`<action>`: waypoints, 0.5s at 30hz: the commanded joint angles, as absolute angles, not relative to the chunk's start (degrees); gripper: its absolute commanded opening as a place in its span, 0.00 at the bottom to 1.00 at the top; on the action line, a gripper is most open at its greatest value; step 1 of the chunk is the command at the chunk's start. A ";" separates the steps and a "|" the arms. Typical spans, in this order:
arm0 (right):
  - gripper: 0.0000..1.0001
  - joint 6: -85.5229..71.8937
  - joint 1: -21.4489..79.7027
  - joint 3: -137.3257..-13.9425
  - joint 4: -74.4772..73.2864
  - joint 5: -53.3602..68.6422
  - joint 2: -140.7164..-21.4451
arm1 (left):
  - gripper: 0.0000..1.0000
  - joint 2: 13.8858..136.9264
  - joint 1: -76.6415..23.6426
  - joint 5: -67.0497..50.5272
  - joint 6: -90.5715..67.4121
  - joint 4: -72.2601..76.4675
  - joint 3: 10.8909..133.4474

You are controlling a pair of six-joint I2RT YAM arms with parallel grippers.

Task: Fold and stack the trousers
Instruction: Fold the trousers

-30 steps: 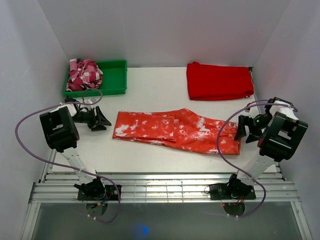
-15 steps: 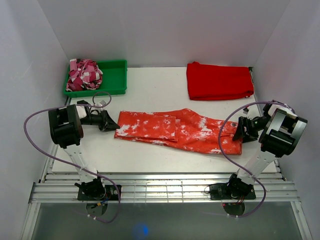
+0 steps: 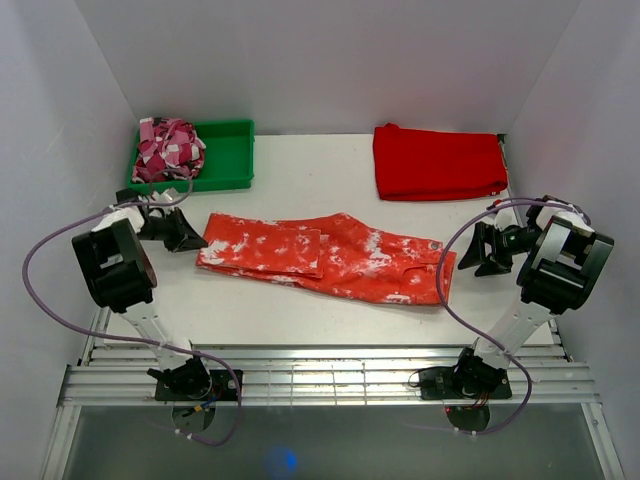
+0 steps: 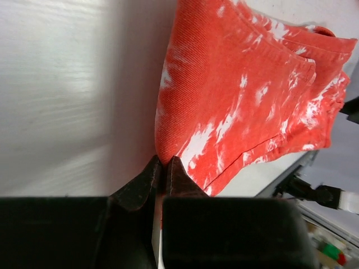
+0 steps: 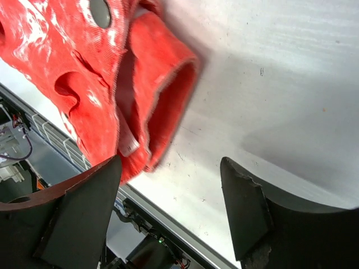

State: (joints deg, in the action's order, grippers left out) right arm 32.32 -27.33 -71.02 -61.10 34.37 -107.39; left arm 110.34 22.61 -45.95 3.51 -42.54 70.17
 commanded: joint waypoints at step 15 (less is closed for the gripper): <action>0.89 21.89 -17.76 -69.44 -53.53 46.83 -108.71 | 0.00 96.60 9.60 -38.60 2.22 -64.77 99.93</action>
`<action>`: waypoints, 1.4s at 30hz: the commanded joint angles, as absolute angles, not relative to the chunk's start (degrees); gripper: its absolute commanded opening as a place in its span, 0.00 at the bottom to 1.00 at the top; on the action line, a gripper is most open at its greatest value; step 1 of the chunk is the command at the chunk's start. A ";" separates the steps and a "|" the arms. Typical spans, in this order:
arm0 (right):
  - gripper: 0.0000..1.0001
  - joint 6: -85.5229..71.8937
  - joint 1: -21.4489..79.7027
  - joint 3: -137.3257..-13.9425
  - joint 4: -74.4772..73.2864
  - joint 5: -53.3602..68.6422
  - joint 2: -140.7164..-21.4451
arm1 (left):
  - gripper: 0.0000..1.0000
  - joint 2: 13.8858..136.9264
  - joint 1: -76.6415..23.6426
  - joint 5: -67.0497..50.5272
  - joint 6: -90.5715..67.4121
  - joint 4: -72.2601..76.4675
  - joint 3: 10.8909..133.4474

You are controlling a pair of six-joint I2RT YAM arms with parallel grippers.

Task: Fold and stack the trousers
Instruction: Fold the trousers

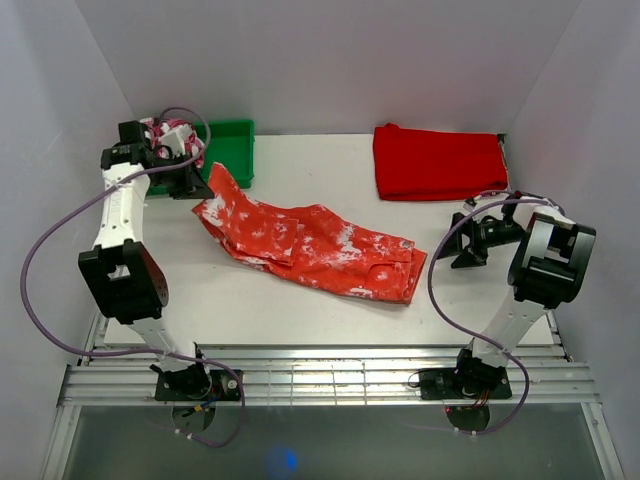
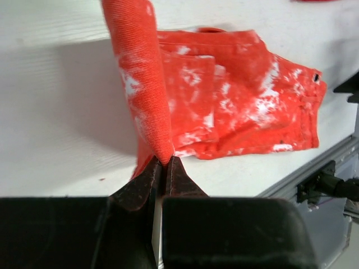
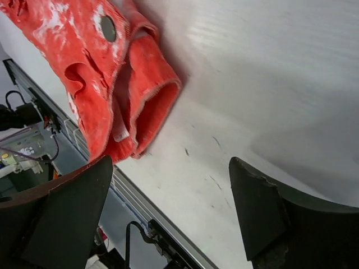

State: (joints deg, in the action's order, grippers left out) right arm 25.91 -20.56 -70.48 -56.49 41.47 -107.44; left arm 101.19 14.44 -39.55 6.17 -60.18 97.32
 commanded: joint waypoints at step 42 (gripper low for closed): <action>0.08 21.80 -4.57 -68.03 -48.87 59.76 -120.50 | 0.00 114.87 -45.26 -27.34 -40.16 -43.51 105.11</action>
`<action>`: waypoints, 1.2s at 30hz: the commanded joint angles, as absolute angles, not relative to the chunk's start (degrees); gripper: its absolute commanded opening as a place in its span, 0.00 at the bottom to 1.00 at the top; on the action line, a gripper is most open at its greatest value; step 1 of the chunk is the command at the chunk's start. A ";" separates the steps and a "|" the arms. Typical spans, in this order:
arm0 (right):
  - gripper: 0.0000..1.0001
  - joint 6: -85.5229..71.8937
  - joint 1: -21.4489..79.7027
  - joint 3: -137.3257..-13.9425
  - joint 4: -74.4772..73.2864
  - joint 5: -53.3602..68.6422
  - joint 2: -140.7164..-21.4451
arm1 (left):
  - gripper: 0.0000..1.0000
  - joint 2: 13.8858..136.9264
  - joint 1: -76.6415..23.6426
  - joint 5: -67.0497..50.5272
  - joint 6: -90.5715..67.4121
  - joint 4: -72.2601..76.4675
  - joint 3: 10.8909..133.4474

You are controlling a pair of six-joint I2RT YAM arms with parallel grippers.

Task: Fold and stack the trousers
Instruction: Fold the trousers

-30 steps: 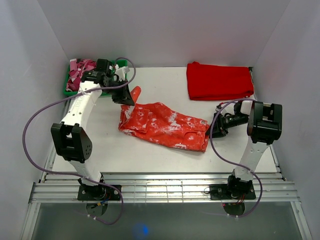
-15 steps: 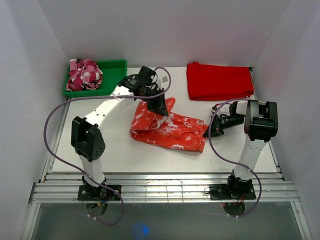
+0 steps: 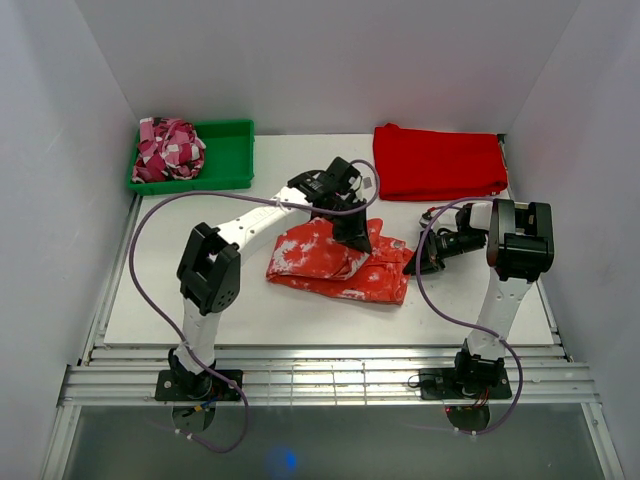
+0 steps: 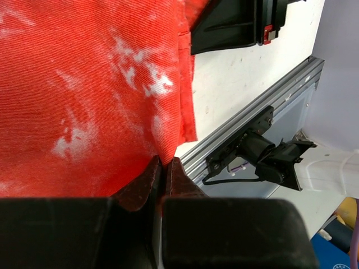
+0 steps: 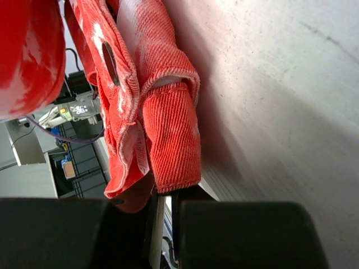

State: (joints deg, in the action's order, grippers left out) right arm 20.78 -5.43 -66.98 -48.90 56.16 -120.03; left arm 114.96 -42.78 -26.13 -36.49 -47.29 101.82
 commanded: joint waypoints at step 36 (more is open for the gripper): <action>0.08 19.78 -3.34 -67.76 -46.85 61.44 -120.85 | 0.00 125.33 -52.12 -31.99 -47.46 -39.29 113.91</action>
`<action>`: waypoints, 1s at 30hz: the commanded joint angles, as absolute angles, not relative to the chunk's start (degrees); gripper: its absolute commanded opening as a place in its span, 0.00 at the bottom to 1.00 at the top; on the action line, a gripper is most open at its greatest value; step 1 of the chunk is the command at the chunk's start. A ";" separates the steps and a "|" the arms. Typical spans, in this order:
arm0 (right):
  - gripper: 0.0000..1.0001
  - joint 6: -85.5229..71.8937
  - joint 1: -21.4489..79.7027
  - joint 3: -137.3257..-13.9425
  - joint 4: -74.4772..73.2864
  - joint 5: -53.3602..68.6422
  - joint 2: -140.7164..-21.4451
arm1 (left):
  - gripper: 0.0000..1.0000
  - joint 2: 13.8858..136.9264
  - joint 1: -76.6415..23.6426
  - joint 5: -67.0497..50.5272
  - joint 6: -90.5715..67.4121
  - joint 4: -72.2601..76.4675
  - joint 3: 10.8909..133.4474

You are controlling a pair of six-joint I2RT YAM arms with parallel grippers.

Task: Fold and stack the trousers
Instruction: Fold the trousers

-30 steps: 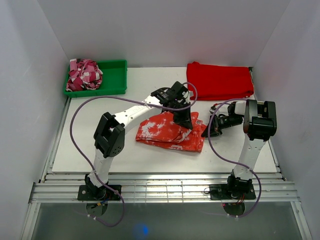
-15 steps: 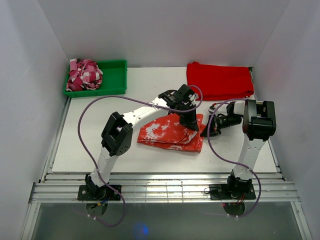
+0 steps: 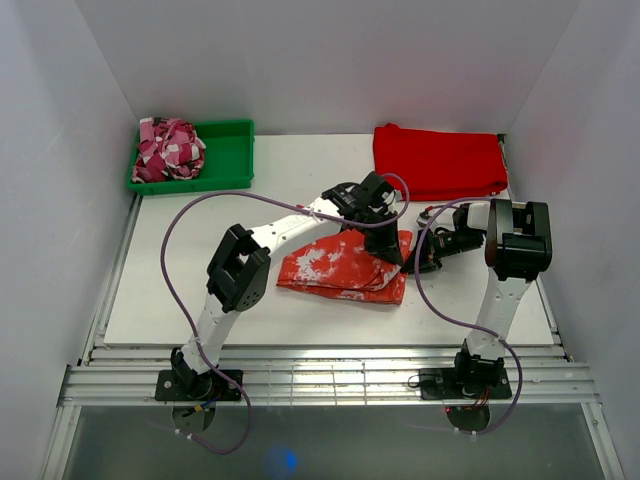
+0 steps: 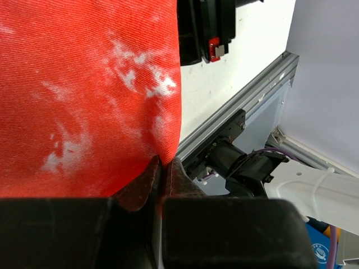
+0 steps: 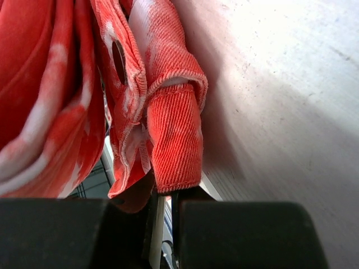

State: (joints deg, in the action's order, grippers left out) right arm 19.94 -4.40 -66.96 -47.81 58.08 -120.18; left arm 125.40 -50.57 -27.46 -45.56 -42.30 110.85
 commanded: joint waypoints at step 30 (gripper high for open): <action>0.76 37.88 -14.86 -98.85 -72.85 41.28 -113.20 | 0.98 106.19 -32.45 -39.45 -20.67 -38.15 101.98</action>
